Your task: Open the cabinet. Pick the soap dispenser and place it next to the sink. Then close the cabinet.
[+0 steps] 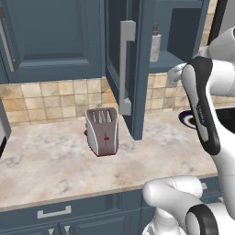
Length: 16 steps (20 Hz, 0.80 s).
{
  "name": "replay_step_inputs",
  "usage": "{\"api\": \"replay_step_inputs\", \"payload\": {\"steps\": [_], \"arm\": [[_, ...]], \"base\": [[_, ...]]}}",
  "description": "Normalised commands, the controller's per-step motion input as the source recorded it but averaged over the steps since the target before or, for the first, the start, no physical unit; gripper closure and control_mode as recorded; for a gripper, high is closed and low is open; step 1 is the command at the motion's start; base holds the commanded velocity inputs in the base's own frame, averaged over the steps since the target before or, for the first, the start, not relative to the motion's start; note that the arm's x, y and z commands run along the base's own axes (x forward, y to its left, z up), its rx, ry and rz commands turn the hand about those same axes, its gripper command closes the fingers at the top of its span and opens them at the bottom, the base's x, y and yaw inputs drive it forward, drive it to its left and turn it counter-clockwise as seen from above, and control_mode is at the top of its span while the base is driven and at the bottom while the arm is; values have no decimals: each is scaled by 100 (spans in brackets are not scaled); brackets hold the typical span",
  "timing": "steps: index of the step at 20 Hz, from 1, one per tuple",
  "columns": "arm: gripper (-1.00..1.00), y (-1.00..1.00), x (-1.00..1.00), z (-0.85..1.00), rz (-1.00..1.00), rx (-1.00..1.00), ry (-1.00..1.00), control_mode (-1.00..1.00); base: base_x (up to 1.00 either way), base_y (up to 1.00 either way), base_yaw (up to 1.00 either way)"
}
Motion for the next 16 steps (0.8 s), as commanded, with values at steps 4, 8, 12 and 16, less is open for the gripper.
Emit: {"api": "replay_step_inputs", "payload": {"steps": [4,8,12,16], "arm": [[-100,0,48,0,-13,9,0,-100],[-100,0,48,0,-3,13,0,-100],[-100,0,54,0,0,8,-3,-100],[-100,0,52,6,0,0,0,-100]], "base": [[0,0,0],[0,0,0],[0,0,0],[0,0,0]]}}
